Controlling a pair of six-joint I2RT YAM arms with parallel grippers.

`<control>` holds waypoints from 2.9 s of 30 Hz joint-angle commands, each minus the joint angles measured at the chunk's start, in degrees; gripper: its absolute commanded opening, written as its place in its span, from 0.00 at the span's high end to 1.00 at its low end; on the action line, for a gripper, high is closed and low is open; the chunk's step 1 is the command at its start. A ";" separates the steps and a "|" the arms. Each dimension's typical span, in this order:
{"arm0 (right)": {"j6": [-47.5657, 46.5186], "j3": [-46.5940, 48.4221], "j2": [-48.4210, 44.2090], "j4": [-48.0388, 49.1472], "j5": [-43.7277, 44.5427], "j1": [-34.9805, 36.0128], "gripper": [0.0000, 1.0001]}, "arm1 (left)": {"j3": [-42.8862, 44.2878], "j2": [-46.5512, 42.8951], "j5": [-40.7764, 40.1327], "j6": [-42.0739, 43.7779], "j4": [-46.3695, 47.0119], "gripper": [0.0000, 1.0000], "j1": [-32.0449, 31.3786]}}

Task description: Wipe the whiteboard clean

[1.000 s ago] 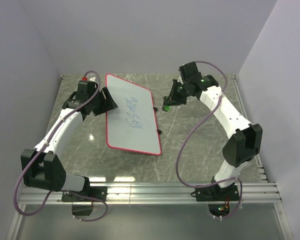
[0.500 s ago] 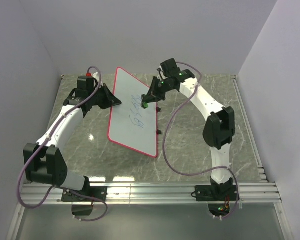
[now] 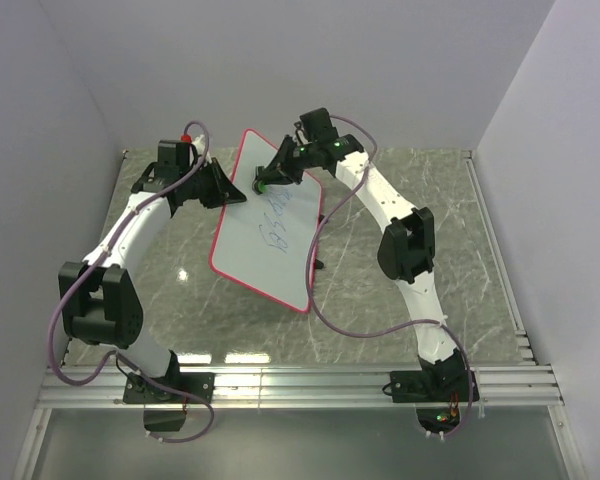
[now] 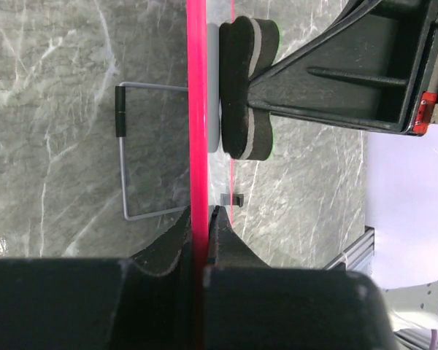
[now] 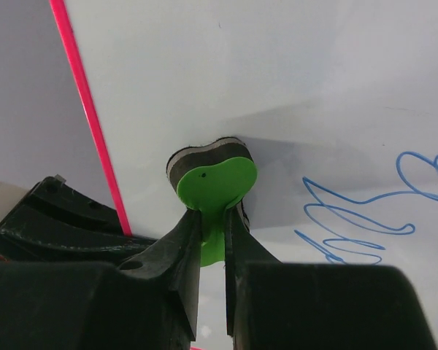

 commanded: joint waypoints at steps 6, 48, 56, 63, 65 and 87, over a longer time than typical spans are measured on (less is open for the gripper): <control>-2.56 0.81 3.43 -8.58 11.87 0.24 1.00 | 1.38 5.72 -3.00 15.18 -11.57 1.00 -2.23; -5.99 -13.15 -7.72 7.13 13.89 4.55 1.00 | 15.61 24.79 -5.19 19.49 -16.06 1.00 -15.24; -11.98 -45.13 -22.21 10.73 22.51 4.45 1.00 | 18.08 25.23 -5.55 18.96 -16.85 1.00 -15.24; -10.22 -56.07 -23.55 14.08 23.57 4.45 1.00 | 17.46 24.88 -4.93 17.91 -16.32 1.00 -15.24; -8.81 -54.75 -23.37 14.78 22.87 4.98 1.00 | 17.20 24.88 -4.58 17.82 -16.32 1.00 -15.24; -0.02 -19.93 -15.54 11.62 15.66 12.19 1.00 | 12.10 22.77 -3.44 16.68 -13.07 1.00 -15.24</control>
